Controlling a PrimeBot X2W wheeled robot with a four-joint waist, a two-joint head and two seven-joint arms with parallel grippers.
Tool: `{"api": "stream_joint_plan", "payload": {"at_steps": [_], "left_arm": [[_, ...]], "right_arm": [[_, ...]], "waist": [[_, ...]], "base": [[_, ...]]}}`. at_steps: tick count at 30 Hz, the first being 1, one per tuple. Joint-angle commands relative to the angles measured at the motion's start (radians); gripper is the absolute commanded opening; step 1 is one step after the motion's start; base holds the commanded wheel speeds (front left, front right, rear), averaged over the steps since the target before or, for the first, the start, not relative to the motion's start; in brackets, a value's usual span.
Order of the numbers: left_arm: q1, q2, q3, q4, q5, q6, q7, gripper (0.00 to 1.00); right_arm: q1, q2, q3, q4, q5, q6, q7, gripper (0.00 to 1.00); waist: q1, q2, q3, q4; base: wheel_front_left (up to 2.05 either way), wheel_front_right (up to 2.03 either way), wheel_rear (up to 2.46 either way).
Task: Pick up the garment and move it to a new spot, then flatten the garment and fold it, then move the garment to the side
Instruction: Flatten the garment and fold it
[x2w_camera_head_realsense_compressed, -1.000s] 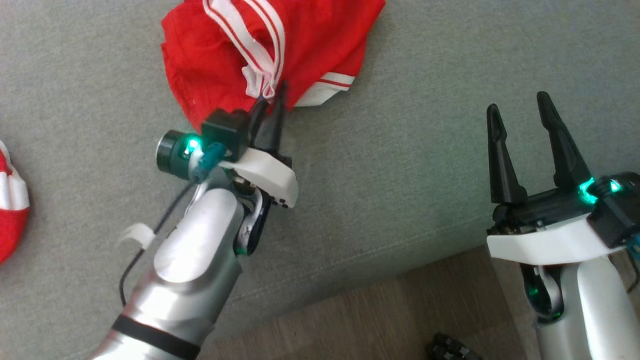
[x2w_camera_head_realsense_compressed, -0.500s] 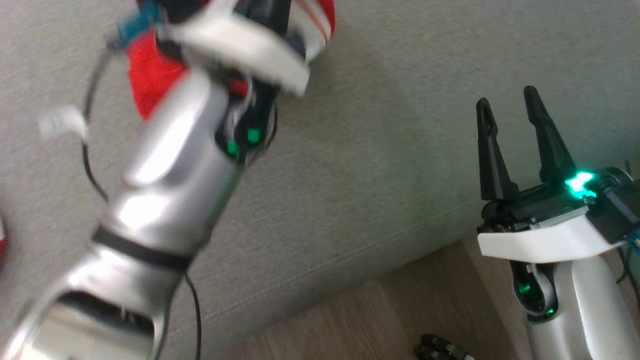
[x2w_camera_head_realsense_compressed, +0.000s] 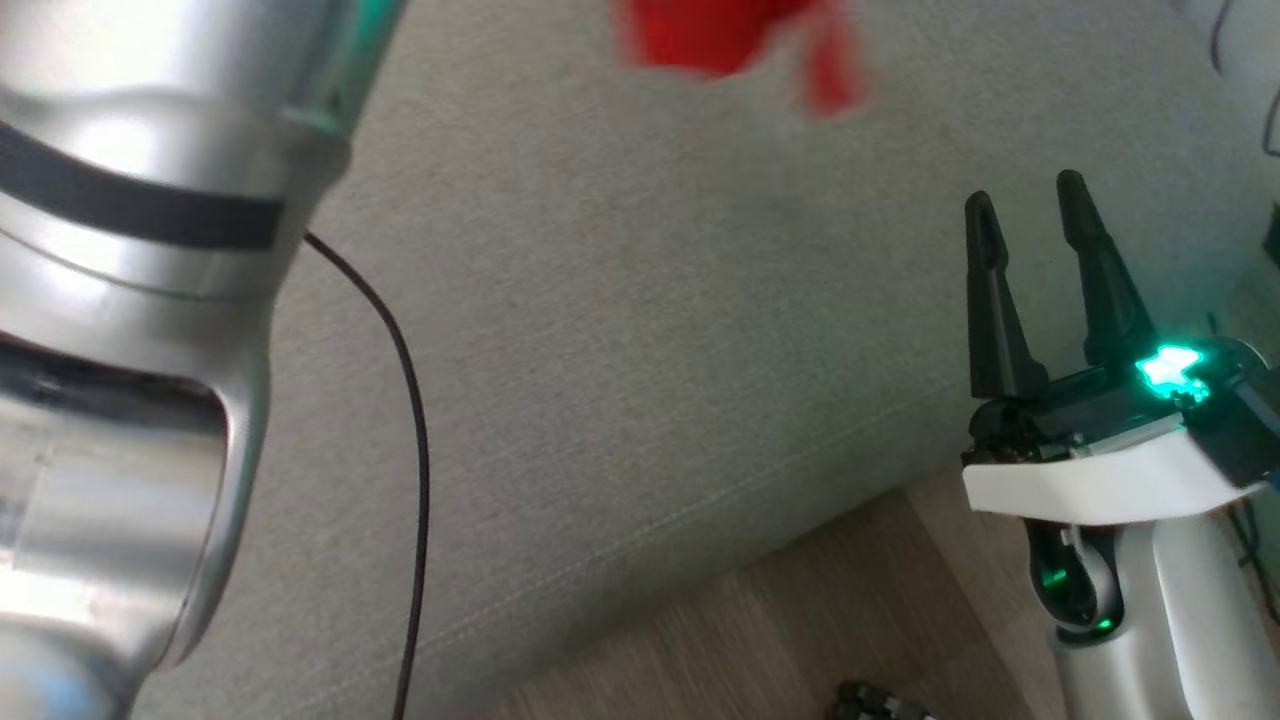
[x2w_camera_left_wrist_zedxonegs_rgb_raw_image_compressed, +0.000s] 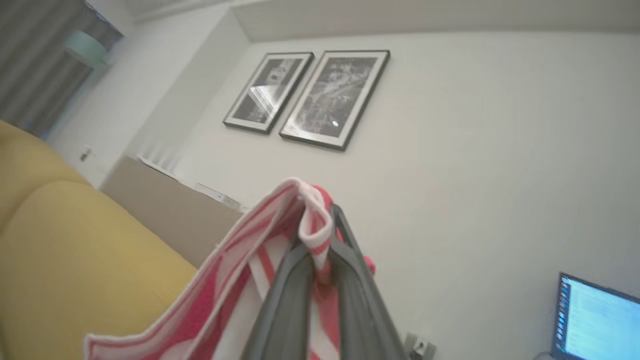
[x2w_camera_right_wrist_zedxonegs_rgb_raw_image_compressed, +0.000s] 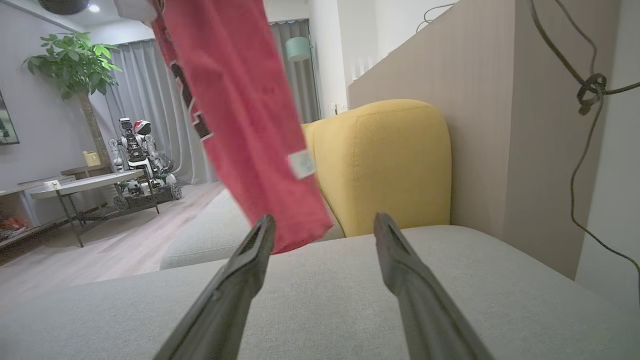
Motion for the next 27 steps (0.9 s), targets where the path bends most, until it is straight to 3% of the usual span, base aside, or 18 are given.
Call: {"api": "stream_joint_plan", "payload": {"at_steps": [1, 6, 13, 19, 20, 21, 22, 25, 27], "left_arm": [[-0.020, 0.025, 0.034, -0.002, -0.002, 0.012, -0.005, 0.00], [0.148, 0.065, 0.064, 0.047, -0.034, 0.035, -0.004, 0.00], [0.584, 0.212, 0.079, 0.087, -0.081, 0.048, -0.003, 0.00], [0.721, 0.251, 0.153, 0.129, -0.110, -0.036, -0.011, 0.00], [0.725, 0.250, 0.167, 0.132, -0.113, -0.054, -0.011, 0.04], [0.727, 0.248, 0.184, 0.134, -0.117, -0.072, -0.012, 0.41], [0.728, 0.247, 0.198, 0.134, -0.117, -0.088, -0.012, 1.00], [0.735, 0.261, 0.244, 0.108, -0.074, -0.134, -0.012, 1.00], [0.758, 0.279, 0.308, 0.043, 0.026, -0.143, -0.012, 1.00]], "right_arm": [[-0.007, -0.003, 0.015, -0.038, -0.009, 0.000, -0.006, 1.00], [-0.004, -0.003, 0.002, -0.044, -0.028, 0.000, -0.006, 1.00], [-0.001, -0.003, -0.010, -0.052, -0.065, 0.000, -0.006, 1.00], [-0.007, -0.003, 0.001, -0.046, -0.102, 0.000, -0.006, 1.00], [-0.008, -0.003, 0.003, -0.046, -0.107, 0.000, -0.006, 1.00], [-0.009, -0.003, 0.005, -0.045, -0.111, 0.000, -0.006, 1.00], [-0.009, -0.003, 0.005, -0.044, -0.114, 0.000, -0.006, 1.00], [-0.009, -0.003, 0.006, -0.043, -0.119, 0.000, -0.006, 1.00], [-0.006, -0.003, 0.004, -0.046, -0.120, 0.000, -0.006, 1.00]], "waist": [[0.0000, 0.0000, -0.009, 0.020], [0.0000, 0.0000, -0.014, 0.075], [0.0000, 0.0000, 0.015, 0.147], [0.0000, 0.0000, 0.032, 0.186], [0.0000, 0.0000, 0.031, 0.190], [0.0000, 0.0000, 0.031, 0.195], [0.0000, 0.0000, 0.030, 0.198], [0.0000, 0.0000, 0.027, 0.208], [0.0000, 0.0000, 0.031, 0.216]], "base": [[0.00, 0.00, 0.00], [0.00, 0.00, 0.00], [0.00, 0.00, 0.00], [0.00, 0.00, 0.00], [0.00, 0.00, 0.00], [0.00, 0.00, 0.00], [0.00, 0.00, 0.00], [0.00, 0.00, 0.00], [0.00, 0.00, 0.00]]}}
